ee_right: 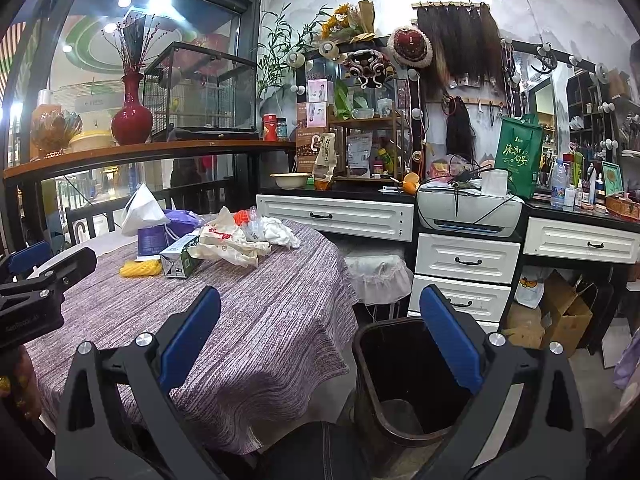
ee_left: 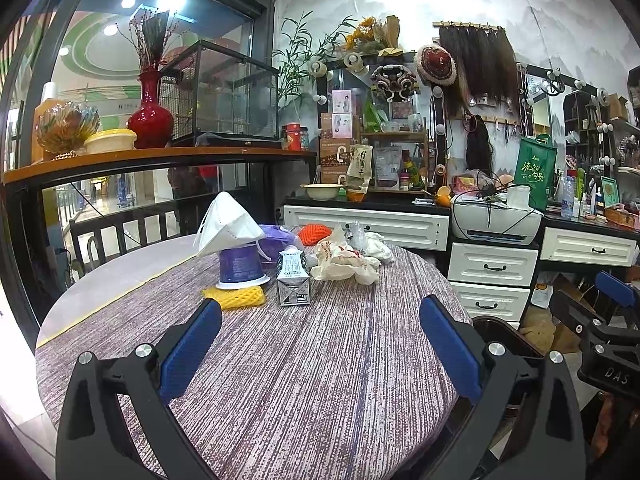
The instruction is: Collect trash
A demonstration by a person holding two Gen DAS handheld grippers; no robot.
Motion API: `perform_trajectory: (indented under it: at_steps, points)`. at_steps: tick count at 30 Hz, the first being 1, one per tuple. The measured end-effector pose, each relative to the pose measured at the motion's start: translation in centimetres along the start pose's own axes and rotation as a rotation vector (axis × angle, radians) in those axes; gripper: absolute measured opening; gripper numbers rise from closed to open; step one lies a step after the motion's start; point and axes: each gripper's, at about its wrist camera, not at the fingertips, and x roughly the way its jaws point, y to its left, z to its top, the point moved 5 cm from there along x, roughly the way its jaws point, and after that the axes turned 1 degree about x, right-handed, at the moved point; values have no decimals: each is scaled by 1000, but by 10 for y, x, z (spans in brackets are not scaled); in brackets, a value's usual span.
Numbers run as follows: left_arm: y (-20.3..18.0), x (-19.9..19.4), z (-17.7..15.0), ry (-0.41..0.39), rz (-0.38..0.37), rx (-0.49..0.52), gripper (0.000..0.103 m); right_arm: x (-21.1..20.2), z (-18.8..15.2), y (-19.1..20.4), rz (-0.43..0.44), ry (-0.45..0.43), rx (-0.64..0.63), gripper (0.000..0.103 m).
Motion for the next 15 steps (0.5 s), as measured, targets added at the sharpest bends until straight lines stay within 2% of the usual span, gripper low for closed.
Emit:
perform_trajectory:
  at_steps: [7,9,12,15]
  points:
    - [0,5,1,36,-3,1,98,4,-1,1,2,0,-8,98]
    - [0,11,-2,81,-24,3,98,11,-6,2,8,32,2,98]
    - [4,24,-9,168,-46,3,98,33,-18,5,62,166,10,98]
    - [14,37,-14,245,-69,-17,98,49,-20,9,93,199,-4,98]
